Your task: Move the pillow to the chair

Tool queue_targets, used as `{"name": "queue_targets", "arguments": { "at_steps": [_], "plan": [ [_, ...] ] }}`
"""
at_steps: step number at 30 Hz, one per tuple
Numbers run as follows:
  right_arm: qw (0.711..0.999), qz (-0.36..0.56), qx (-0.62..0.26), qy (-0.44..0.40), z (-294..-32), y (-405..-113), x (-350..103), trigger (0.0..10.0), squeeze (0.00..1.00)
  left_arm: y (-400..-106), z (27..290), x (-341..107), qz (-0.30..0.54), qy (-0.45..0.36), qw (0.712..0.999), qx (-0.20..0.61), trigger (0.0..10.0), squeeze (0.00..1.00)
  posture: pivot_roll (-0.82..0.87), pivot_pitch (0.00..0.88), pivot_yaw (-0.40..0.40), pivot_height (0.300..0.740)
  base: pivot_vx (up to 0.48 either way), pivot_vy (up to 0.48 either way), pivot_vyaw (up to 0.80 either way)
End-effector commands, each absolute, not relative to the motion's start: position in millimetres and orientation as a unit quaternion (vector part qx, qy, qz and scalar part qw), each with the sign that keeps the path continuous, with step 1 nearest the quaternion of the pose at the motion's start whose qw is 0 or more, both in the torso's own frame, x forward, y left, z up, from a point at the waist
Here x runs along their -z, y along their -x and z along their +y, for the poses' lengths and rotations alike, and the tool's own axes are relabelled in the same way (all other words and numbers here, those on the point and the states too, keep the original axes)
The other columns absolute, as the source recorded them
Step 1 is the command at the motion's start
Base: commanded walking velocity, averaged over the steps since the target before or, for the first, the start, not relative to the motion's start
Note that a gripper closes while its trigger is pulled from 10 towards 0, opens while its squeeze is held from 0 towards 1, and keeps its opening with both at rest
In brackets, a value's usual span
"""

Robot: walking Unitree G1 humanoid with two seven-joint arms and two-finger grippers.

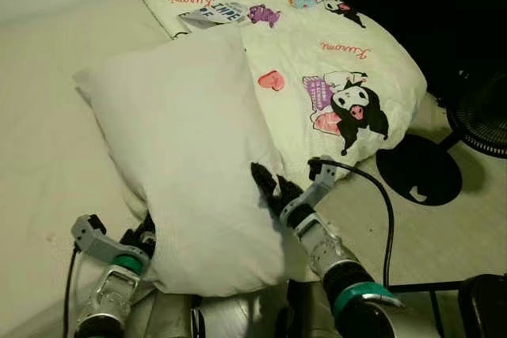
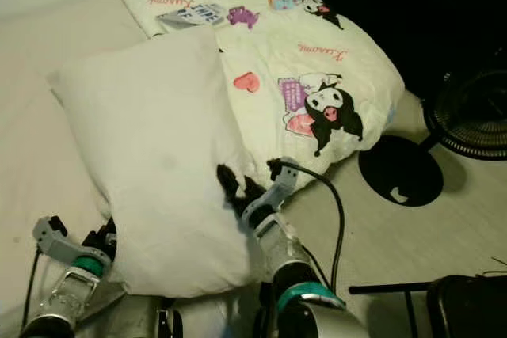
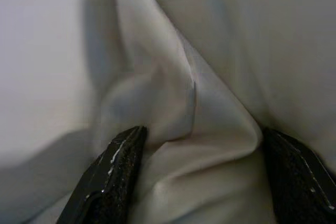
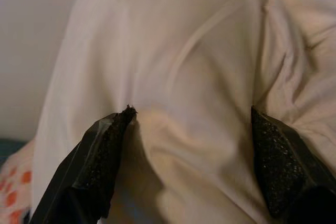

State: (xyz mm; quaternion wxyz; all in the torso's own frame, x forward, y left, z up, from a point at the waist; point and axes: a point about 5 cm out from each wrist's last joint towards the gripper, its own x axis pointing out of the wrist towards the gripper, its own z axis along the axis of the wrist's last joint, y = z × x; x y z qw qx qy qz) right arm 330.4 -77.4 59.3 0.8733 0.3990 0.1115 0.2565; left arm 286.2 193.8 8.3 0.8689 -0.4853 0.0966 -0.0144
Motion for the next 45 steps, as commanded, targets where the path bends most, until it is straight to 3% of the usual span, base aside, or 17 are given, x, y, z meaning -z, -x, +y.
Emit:
{"name": "queue_targets", "arguments": {
  "at_steps": [1,4,7,8,10,11,12,13,14,15,16,17,27,33,43,45],
  "plan": [
    [0.849,0.139,-0.297,-0.414,-56,-319,-52,10.0,1.0,-283,183,-3,0.115,0.496,0.86,0.037,10.0,1.0,0.11,0.187,0.02,0.612,0.0,0.0,0.0],
    [0.832,0.158,-0.355,-0.395,-48,-309,-48,10.0,1.0,-287,171,-6,0.131,0.486,0.86,0.084,10.0,1.0,0.11,0.182,0.018,0.612,0.0,0.0,0.0],
    [0.84,0.183,-0.393,-0.326,-40,-300,-40,10.0,1.0,-284,159,0,0.184,0.412,0.885,0.118,10.0,1.0,0.11,0.176,0.016,0.612,0.0,0.0,0.0],
    [0.846,0.185,-0.396,-0.304,-39,-298,-38,10.0,0.07,-281,158,4,0.198,0.388,0.893,0.117,10.0,0.87,0.11,0.176,0.016,0.612,0.0,0.0,0.0],
    [0.846,0.185,-0.396,-0.304,-39,-298,-38,10.0,0.07,-281,158,4,0.198,0.388,0.893,0.117,10.0,0.87,0.11,0.176,0.016,0.612,0.0,0.0,0.0],
    [0.846,0.186,-0.402,-0.296,-38,-296,-37,9.0,0.0,-280,159,6,0.204,0.371,0.899,0.112,10.0,0.05,0.11,0.17,0.016,0.612,0.0,0.0,0.0],
    [0.842,0.185,-0.409,-0.3,-38,-294,-36,0.0,0.0,-278,161,7,0.206,0.358,0.904,0.107,10.0,0.0,0.11,0.166,0.015,0.612,0.0,0.0,0.0],
    [0.839,0.185,-0.414,-0.302,-38,-293,-36,0.0,0.0,-277,163,8,0.207,0.35,0.908,0.105,10.0,0.0,0.11,0.166,0.015,0.612,0.0,0.0,0.0],
    [0.836,0.185,-0.418,-0.302,-37,-291,-35,0.0,0.0,-276,164,9,0.205,0.345,0.91,0.103,6.2,0.0,0.11,0.166,0.015,0.612,0.0,0.0,0.0],
    [0.834,0.186,-0.424,-0.301,-37,-290,-35,0.0,0.0,-276,167,9,0.203,0.331,0.916,0.097,1.0,0.0,0.11,0.16,0.014,0.612,0.0,0.0,0.0],
    [0.834,0.186,-0.424,-0.301,-37,-290,-35,0.0,0.0,-276,167,9,0.203,0.331,0.916,0.097,1.0,0.0,0.11,0.16,0.014,0.612,0.0,0.0,0.0],
    [0.833,0.186,-0.428,-0.299,-37,-289,-34,0.0,0.0,-275,169,9,0.198,0.332,0.918,0.093,0.0,0.0,0.11,0.16,0.014,0.612,0.0,0.0,0.0],
    [0.856,0.168,-0.422,-0.247,-43,-287,-32,0.0,0.0,-279,173,4,0.175,0.29,0.937,0.086,0.0,0.0,0.13,0.119,0.014,0.612,0.0,0.0,0.0],
    [0.865,0.142,-0.406,-0.259,-46,-287,-36,0.0,0.0,-283,158,-6,0.137,0.277,0.946,0.096,0.0,0.0,0.15,0.099,0.011,0.612,0.0,0.0,0.0],
    [0.871,0.124,-0.397,-0.262,-44,-293,-44,0.0,0.0,-294,164,-19,0.093,0.276,0.955,0.055,0.0,0.0,0.15,0.082,0.005,0.612,0.0,0.0,0.0],
    [0.869,0.109,-0.399,-0.271,-41,-297,-52,0.0,0.0,-307,170,-37,0.052,0.276,0.959,0.039,0.0,0.0,0.15,0.079,-0.001,0.612,0.0,0.0,0.0]
  ]
}}
